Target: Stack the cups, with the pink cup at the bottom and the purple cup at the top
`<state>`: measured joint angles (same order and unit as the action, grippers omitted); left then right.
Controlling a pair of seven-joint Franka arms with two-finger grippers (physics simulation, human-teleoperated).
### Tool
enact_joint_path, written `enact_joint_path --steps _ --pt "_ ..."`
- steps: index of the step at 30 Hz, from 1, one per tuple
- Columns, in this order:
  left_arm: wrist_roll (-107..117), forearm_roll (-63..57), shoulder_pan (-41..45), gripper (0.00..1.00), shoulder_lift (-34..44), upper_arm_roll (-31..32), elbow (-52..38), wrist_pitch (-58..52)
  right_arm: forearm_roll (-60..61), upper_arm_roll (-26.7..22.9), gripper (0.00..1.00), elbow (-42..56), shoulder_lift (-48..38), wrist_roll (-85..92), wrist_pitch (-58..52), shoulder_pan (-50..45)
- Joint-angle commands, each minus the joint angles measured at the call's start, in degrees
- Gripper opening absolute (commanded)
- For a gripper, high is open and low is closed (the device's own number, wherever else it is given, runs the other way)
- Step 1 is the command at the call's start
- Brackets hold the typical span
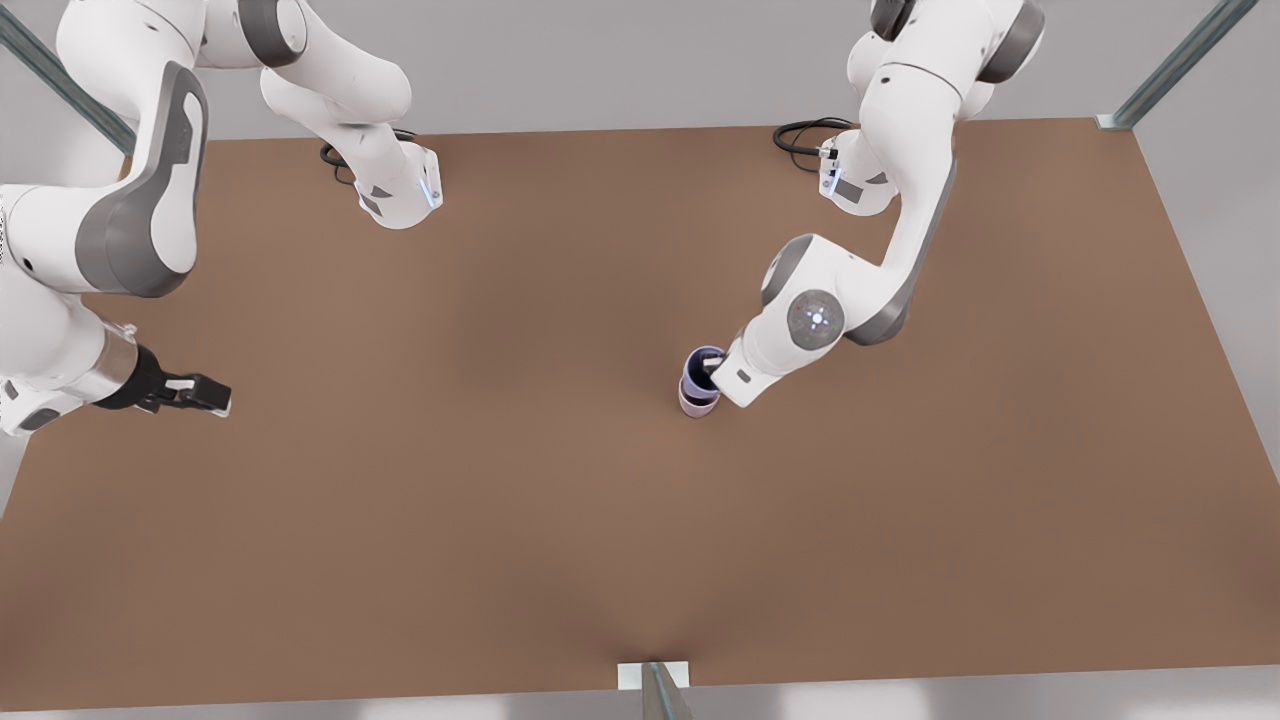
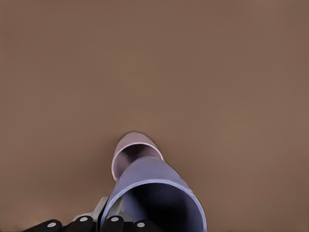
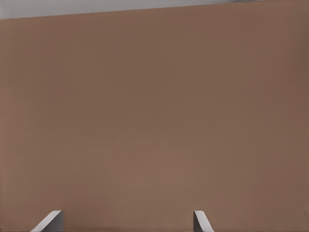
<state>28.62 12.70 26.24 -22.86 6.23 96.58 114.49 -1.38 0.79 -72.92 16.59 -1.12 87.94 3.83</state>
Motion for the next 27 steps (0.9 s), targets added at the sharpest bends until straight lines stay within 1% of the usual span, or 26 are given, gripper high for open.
enact_joint_path --steps 1,27 --pt "12.6 0.05 0.31 0.21 -0.26 0.01 0.27 0.47 0.15 0.0 1.0 0.06 0.2 7.27 0.48 -0.05" --pt "11.9 -0.57 0.31 0.21 -2.63 -0.34 0.45 0.99 0.15 0.26 1.0 0.23 1.52 7.27 3.73 -0.22"
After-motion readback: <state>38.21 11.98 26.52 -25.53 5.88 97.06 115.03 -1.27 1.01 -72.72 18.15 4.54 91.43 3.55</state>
